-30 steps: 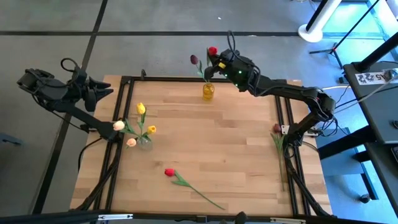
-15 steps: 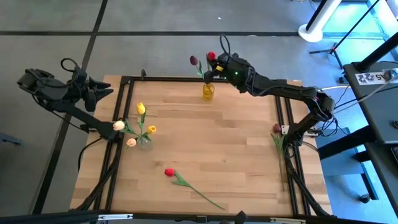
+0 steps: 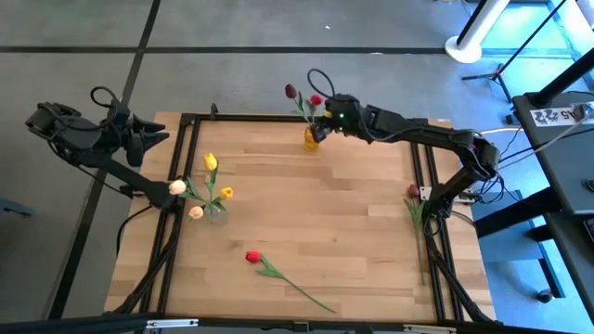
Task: Sort flowers into vase by color
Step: Put the dark red flower into the yellow vase
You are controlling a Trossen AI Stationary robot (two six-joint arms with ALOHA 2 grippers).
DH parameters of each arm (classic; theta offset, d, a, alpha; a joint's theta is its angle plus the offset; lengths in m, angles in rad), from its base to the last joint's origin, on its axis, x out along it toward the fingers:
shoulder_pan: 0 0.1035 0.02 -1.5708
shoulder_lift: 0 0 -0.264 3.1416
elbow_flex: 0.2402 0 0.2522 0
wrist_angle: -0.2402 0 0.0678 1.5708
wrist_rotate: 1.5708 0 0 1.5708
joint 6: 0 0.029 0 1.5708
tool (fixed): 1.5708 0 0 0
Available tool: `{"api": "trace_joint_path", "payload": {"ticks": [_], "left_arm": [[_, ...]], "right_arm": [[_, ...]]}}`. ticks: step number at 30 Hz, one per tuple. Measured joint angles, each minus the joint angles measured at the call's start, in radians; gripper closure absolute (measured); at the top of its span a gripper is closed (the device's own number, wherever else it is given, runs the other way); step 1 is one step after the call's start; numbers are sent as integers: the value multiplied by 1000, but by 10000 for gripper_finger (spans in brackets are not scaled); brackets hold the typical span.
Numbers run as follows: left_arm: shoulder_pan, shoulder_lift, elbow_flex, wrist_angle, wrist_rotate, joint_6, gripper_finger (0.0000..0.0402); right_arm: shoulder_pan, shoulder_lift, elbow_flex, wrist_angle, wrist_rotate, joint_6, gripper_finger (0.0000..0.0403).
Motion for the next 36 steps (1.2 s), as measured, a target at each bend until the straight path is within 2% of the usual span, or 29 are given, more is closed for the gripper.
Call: {"api": "trace_joint_path", "payload": {"ticks": [5,9,12,15,20,26,36], "left_arm": [[0,0,0,0,0,9,223],[0,0,0,0,5,4,223],[0,0,0,0,11,4,223],[0,0,0,0,11,5,223],[0,0,0,0,11,7,223],[0,0,0,0,19,6,223],[0,0,0,0,19,9,223]], "right_arm": [[-1,-5,155,-301,-120,24,149],[0,-6,244,-681,-145,146,132],[0,-6,224,-943,-181,268,135],[0,-6,123,-1084,-227,334,143],[-1,-5,-116,-1099,-361,391,160],[0,-4,-382,-1030,-387,505,184],[0,-4,-641,-865,-473,531,237]]}}
